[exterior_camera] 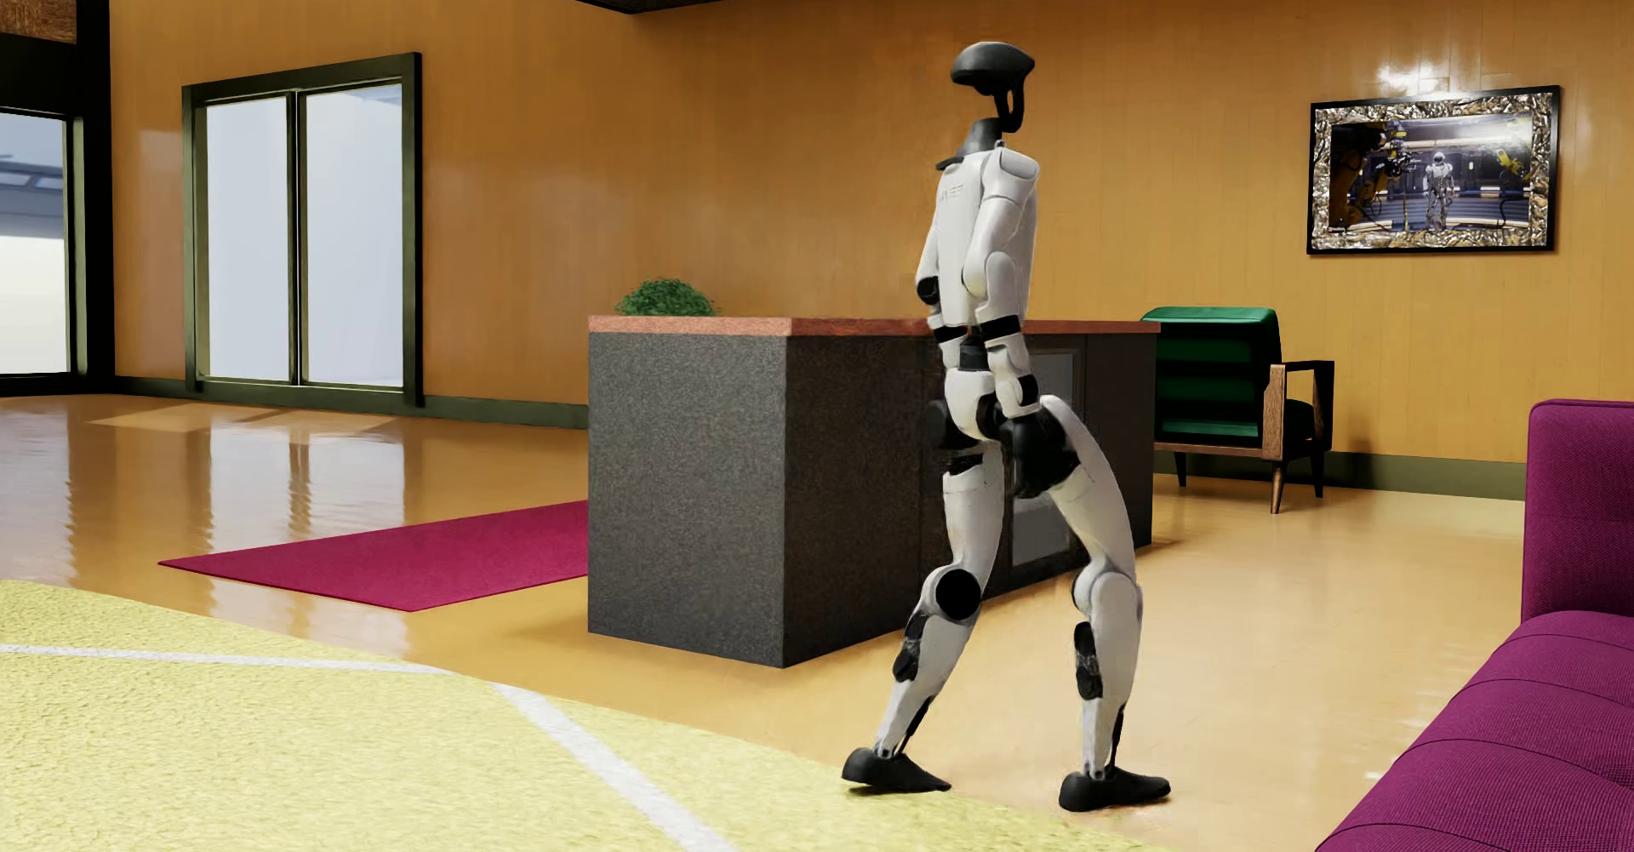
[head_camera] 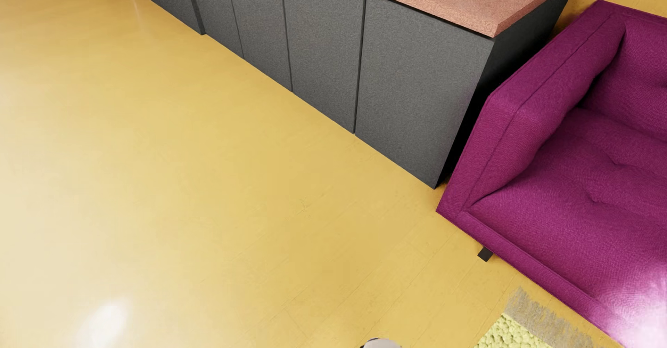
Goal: Walk towards the armchair
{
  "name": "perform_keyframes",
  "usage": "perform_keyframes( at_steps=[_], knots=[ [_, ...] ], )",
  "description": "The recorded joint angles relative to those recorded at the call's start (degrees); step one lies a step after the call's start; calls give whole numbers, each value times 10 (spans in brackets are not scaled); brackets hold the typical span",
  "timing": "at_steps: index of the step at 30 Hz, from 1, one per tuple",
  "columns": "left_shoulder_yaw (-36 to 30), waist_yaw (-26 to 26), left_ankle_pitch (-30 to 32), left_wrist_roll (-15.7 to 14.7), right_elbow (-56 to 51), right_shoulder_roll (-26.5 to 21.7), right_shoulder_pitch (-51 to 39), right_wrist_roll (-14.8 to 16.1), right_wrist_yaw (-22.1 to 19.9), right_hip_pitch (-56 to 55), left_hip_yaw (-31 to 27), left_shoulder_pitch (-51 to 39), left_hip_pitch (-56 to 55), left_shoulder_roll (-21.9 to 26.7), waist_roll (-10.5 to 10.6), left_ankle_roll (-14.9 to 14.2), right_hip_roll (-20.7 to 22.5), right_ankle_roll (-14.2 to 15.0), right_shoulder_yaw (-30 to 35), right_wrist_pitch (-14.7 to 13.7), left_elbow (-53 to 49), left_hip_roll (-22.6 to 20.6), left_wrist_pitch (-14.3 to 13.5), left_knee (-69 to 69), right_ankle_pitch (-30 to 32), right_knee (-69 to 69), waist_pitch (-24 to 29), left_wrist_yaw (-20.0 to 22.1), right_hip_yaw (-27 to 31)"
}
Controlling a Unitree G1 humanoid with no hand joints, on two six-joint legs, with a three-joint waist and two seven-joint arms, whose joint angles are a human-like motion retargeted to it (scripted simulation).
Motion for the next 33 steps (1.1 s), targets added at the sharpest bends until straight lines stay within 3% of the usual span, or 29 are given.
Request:
perform_keyframes(
  at_steps=[1,2,3,4,5,6,7,8,9,11,12,13,16,17,18,19,20,21,22,23,25,27,29,30,31,33],
  knots=[
    [26,-13,-26,0,3,-1,7,0,0,-23,0,-3,31,5,6,0,-7,0,-9,0,-23,9,0,-6,16,-38,-7,0,0],
    [13,-31,-46,0,7,-3,20,0,0,-45,0,-22,44,10,18,0,-26,0,-10,0,-18,9,0,4,13,-27,-19,0,0],
    [27,-55,-52,0,13,-11,26,0,0,-46,0,-11,78,6,29,0,-21,0,-1,0,-34,16,0,31,48,23,-13,0,0],
    [80,-66,15,0,20,-5,34,0,0,-70,0,-13,67,5,50,0,-5,0,-34,0,-59,32,0,106,74,94,-17,0,0],
    [44,-72,152,0,47,-8,25,0,0,-47,0,-7,41,-13,70,0,2,0,-10,0,-25,41,0,228,56,137,-11,0,0],
    [32,-50,250,0,64,-3,16,0,0,-27,0,-8,-10,-18,71,0,3,0,-6,0,-19,43,0,354,26,161,-7,0,0],
    [5,-24,288,0,72,5,8,0,0,6,0,-12,-69,-22,75,0,5,0,-3,0,-13,57,0,436,5,159,-2,0,0],
    [-12,1,292,0,67,14,5,0,0,56,0,-5,-126,-25,59,0,-13,0,0,0,-14,50,0,463,-2,138,3,0,0],
    [-7,27,285,0,57,18,2,0,0,109,0,-6,-194,-44,57,0,-19,0,3,0,30,56,0,453,-12,107,5,0,0],
    [-23,91,324,0,0,17,8,0,0,214,0,25,-302,-45,27,0,-38,0,14,0,30,49,0,317,-56,43,1,0,0],
    [-28,131,331,0,-33,11,10,0,0,262,0,45,-344,-38,18,0,-44,0,18,0,26,56,0,245,-72,20,0,0,0],
    [-21,162,299,0,-63,2,8,0,0,305,0,59,-384,-32,18,0,-44,0,10,0,24,63,0,164,-89,4,-2,0,0],
    [-28,271,22,0,-86,-27,-30,0,0,395,0,105,-439,-13,12,0,-46,0,25,0,52,123,0,26,-110,-3,-4,0,0],
    [-22,294,121,0,-77,-28,-39,0,0,422,0,124,-460,-11,3,0,-57,0,24,0,73,137,0,38,-82,-3,-9,0,0],
    [-39,292,292,0,-73,-25,-40,0,0,435,0,135,-503,-9,-12,0,-73,0,5,0,87,128,0,100,-22,11,-15,0,0],
    [-64,280,344,0,-58,-14,-37,0,0,416,0,132,-523,-10,-46,0,-98,0,-5,0,112,90,0,154,81,59,-22,0,0],
    [-88,260,316,0,-33,-8,-30,0,0,392,0,121,-500,-10,-46,0,-86,0,-8,0,127,67,0,187,172,138,-18,0,0],
    [-80,243,294,0,-18,-7,-31,0,0,323,0,115,-484,-8,-50,0,-78,0,8,0,117,38,0,210,195,247,-21,0,0],
    [-46,215,278,0,-12,-6,-37,0,0,284,0,109,-424,-17,-55,0,-85,0,21,0,116,4,0,198,141,347,-5,0,0],
    [-42,192,255,0,-6,-4,-33,0,0,221,0,88,-366,-18,-46,0,-57,0,25,0,103,-17,0,181,60,423,4,0,0],
    [-32,131,171,0,-6,4,-19,0,0,79,0,51,-250,-11,-31,0,-29,0,41,0,33,-46,0,120,-54,458,-1,0,0],
    [28,60,93,0,-9,2,-6,0,0,30,0,28,-91,-7,-3,0,1,0,46,0,-43,-14,0,43,-58,303,22,0,0],
    [62,7,-3,0,-17,0,6,0,0,-17,0,-21,0,-7,9,0,-16,0,36,0,-91,5,0,-6,-28,95,14,0,0],
    [71,-13,-34,0,-21,2,9,0,0,-28,0,-44,29,0,4,0,-28,0,31,0,-119,9,0,-12,-23,-19,5,0,0],
    [78,-21,-60,0,-27,1,16,0,0,-46,0,-64,61,2,7,0,-39,0,29,0,-139,23,0,-19,-20,-60,-4,0,0],
    [107,-50,-58,0,-17,4,24,0,0,-72,0,-62,132,5,6,0,-45,0,21,0,-173,58,0,-3,-46,0,-4,0,0]
  ],
)
